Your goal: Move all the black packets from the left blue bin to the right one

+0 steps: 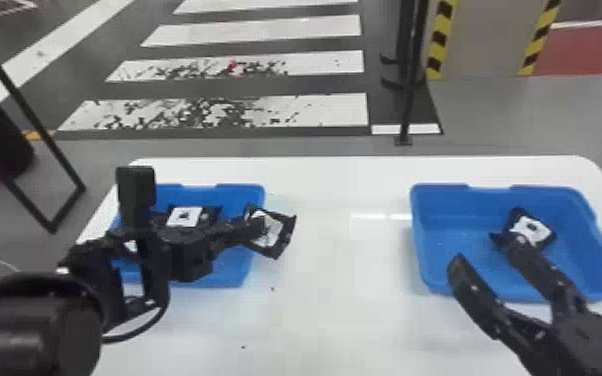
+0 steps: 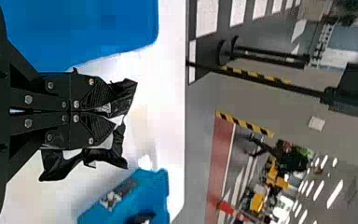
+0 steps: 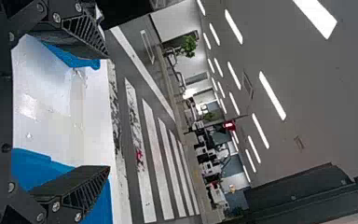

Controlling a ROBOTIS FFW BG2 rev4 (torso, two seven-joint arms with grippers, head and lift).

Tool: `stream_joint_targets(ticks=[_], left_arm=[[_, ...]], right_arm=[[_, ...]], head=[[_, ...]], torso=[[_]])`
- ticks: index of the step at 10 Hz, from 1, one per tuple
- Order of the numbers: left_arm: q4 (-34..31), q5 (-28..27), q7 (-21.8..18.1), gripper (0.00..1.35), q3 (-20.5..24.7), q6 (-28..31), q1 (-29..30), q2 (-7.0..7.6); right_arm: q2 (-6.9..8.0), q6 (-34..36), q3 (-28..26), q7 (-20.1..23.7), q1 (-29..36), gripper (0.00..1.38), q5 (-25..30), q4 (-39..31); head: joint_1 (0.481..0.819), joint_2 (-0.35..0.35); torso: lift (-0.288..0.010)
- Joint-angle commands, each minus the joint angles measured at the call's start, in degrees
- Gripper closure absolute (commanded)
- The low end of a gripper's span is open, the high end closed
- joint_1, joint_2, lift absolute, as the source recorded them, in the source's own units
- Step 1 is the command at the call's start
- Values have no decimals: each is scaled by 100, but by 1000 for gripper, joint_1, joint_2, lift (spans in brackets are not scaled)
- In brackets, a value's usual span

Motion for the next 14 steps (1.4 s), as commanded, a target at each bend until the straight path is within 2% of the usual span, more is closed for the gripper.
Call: stream_joint_targets(ticks=[1,5,8,10,14], left_arm=[[-73,265,-10,1211,-341,-27,47,-1],[-312,779,-45,1211,-935,-55,118,16],[-481,1122,-54,1211,-1289,-111,118,34],[-481,1156,-54,1211,-1369,-139,90,34],[-509,1156,-54,1211,-1358,-139,104,43]], right_arm=[[-23,44,105,15,-172,188,-158,95],[-102,213,242,32,-552,188,-306,377],[-172,227,413,15,-819,190,-489,587],[-198,227,482,6,-889,190,-546,630],[-198,283,482,6,-932,213,-649,714]], head=[[695,91],[695,-9],[695,-57],[695,-81],[695,-86]], torso=[[-140],[-140],[-140],[-140],[-140]])
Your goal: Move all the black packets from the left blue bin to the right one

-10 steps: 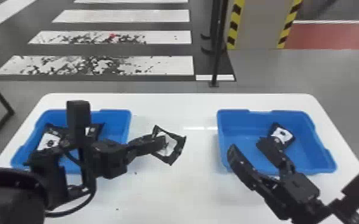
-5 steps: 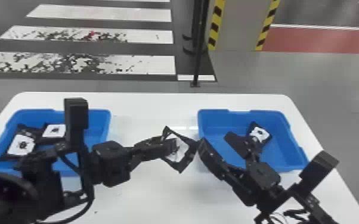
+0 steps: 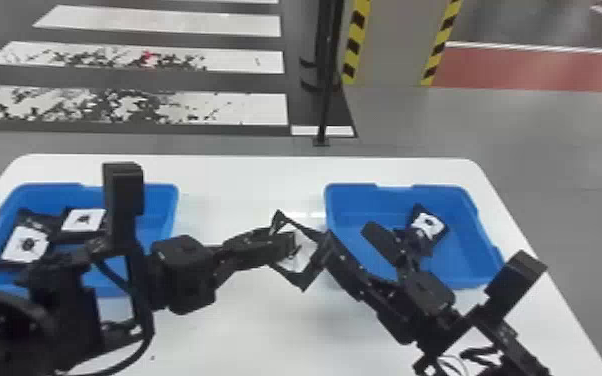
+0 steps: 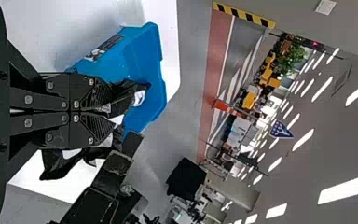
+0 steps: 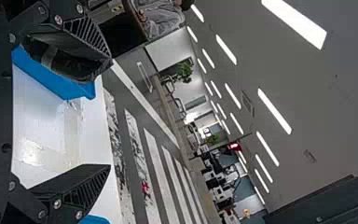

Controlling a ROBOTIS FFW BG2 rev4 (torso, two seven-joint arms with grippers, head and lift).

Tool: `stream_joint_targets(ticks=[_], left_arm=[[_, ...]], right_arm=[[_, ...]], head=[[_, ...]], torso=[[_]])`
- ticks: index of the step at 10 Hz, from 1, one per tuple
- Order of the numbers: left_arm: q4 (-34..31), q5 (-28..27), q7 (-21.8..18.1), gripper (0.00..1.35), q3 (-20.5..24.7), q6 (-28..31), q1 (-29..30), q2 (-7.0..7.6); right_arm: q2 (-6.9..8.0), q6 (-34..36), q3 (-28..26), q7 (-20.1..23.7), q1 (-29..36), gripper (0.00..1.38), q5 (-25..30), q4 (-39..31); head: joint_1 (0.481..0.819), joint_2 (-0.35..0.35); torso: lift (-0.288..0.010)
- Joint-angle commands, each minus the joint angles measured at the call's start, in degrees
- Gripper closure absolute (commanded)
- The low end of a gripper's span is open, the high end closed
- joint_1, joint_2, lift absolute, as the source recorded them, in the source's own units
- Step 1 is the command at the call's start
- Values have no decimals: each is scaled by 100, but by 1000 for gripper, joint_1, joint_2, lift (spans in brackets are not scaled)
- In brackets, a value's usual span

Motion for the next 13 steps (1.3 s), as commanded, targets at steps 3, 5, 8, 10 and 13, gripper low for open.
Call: stream_joint_targets(ticks=[3,5,8,10,13], left_arm=[[2,-47,9,1211,55,-21,10,-2],[2,-70,18,1211,89,-49,10,-11],[2,-59,35,1211,123,-78,-4,-28],[2,-47,35,1211,135,-92,-4,-37],[2,124,149,1046,203,-246,95,-64]], right_arm=[[-35,86,239,27,42,499,-327,-125],[-44,185,387,36,84,541,-521,-139],[-44,494,456,115,70,803,-750,-69],[-44,494,444,115,56,1118,-738,-27],[-44,396,444,150,56,1276,-750,-13]], head=[[695,-74],[695,-41],[695,-6],[695,4],[695,6]], torso=[[-140],[-140],[-140],[-140],[-140]])
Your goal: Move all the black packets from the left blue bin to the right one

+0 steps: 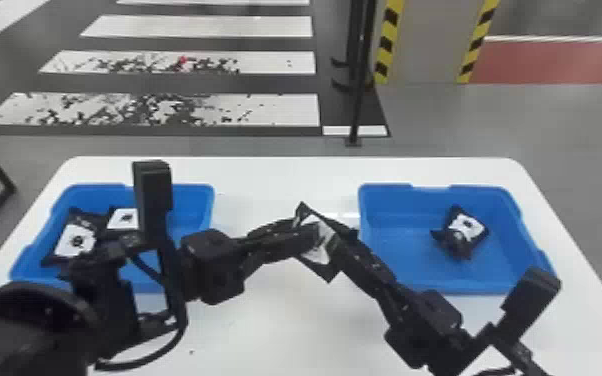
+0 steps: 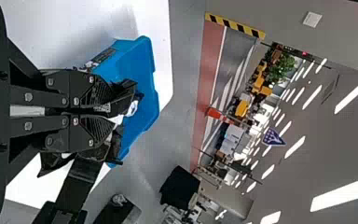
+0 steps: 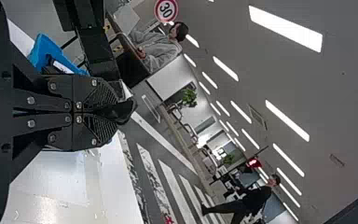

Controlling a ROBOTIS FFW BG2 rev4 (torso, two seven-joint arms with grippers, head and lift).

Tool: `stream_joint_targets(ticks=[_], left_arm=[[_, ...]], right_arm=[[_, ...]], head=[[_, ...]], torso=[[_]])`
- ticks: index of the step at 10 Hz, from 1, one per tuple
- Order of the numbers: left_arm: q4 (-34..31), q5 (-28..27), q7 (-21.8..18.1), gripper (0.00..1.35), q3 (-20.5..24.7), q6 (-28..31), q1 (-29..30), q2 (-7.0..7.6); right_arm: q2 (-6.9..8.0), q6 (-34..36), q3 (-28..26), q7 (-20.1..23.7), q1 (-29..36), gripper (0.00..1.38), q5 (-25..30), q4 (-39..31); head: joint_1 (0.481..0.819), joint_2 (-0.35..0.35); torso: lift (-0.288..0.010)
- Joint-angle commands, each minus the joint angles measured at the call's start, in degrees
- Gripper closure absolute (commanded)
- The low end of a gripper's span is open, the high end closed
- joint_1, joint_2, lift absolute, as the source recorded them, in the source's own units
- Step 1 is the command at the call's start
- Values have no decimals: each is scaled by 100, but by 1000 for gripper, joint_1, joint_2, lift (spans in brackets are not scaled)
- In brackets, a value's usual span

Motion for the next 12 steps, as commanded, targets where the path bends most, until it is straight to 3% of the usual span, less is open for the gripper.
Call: stream_joint_targets(ticks=[1,2,3,6,10,11,12], left_arm=[[0,255,190,570,164,-160,246,-86],[0,255,216,203,347,-385,400,-157],[-43,278,207,75,495,-498,499,-183],[-352,255,216,148,884,-723,878,-280],[-535,266,216,150,1307,-765,1188,-376],[-535,266,216,150,1330,-765,1188,-376],[-535,255,216,148,1341,-779,1174,-376]], right_arm=[[-2,-47,0,9,-23,1276,-58,41],[-2,-61,-57,9,-65,1276,-115,125],[-2,-75,-217,9,-163,1276,-103,252],[-99,-75,-823,0,-684,1276,34,828],[-301,-75,-1223,-149,-1781,1276,811,2080],[-292,-33,-1302,-298,-1879,1030,936,2220],[-240,52,-1428,-351,-1865,420,1119,2206]], head=[[695,5],[695,11],[695,16],[695,5],[695,-51],[695,-62],[695,-77]], torso=[[-140],[-140],[-140],[-140],[-140],[-140],[-140]])
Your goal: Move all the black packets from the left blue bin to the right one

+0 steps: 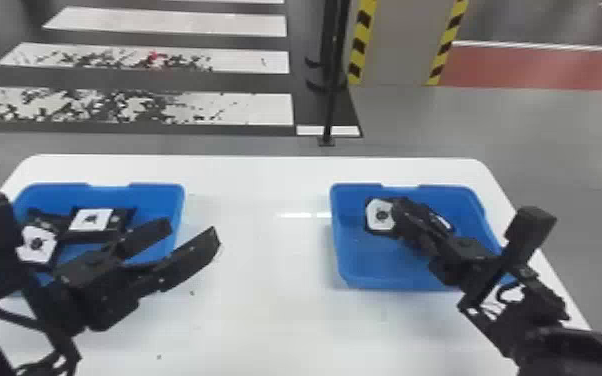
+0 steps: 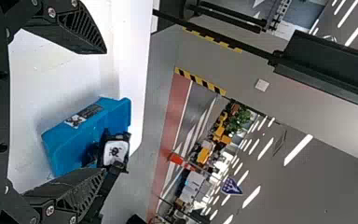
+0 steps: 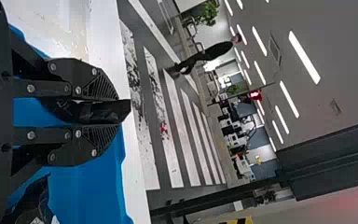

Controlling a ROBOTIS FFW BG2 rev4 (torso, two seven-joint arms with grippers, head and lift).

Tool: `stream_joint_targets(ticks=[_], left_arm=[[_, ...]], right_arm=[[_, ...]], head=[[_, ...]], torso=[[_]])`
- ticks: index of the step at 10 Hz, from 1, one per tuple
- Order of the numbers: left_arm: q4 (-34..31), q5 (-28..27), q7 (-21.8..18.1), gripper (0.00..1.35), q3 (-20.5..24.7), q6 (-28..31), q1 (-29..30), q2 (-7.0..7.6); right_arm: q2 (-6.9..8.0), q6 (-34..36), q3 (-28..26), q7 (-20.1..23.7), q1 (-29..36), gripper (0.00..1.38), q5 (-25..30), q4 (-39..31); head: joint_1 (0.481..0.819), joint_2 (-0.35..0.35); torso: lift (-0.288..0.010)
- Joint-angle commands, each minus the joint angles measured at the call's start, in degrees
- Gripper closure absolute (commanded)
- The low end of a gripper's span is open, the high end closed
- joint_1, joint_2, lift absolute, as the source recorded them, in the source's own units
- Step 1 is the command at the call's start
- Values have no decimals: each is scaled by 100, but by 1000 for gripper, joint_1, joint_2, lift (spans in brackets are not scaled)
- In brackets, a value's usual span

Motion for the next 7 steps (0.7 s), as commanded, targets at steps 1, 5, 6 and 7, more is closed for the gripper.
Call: stream_joint_targets(ticks=[1,5,6,7], left_arm=[[-1,-99,0,145,79,46,-9,0],[27,-1138,97,145,741,482,-305,44],[98,-1356,132,145,856,693,-516,123],[252,-1596,176,144,890,721,-769,220]], right_arm=[[61,-3,-105,-26,142,93,324,-184],[404,-608,-25,-246,1773,165,1146,-2125],[474,-706,100,-264,2152,165,1158,-2462],[545,-819,157,-264,2448,165,1181,-2715]], head=[[695,-91],[695,-34],[695,18],[695,70]], torso=[[-140],[-140],[-140],[-140]])
